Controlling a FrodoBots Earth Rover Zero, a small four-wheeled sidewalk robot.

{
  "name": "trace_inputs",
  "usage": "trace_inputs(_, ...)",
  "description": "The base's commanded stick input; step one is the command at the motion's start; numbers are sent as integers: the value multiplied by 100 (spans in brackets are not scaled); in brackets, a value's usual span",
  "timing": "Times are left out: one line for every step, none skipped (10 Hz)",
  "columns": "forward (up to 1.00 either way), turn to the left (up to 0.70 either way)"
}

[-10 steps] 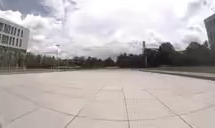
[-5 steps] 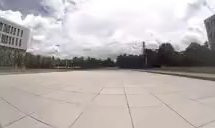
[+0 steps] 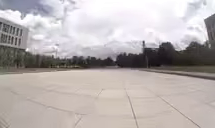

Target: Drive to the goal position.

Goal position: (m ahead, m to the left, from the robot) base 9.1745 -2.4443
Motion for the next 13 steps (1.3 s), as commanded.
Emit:
trace_inputs(70, 0)
trace_inputs(70, 0)
trace_inputs(70, 0)
trace_inputs(70, 0)
trace_inputs(70, 0)
trace_inputs(70, 0)
trace_inputs(70, 0)
trace_inputs(70, 0)
trace_inputs(70, 0)
trace_inputs(70, 0)
trace_inputs(70, 0)
trace_inputs(70, 0)
trace_inputs(70, 0)
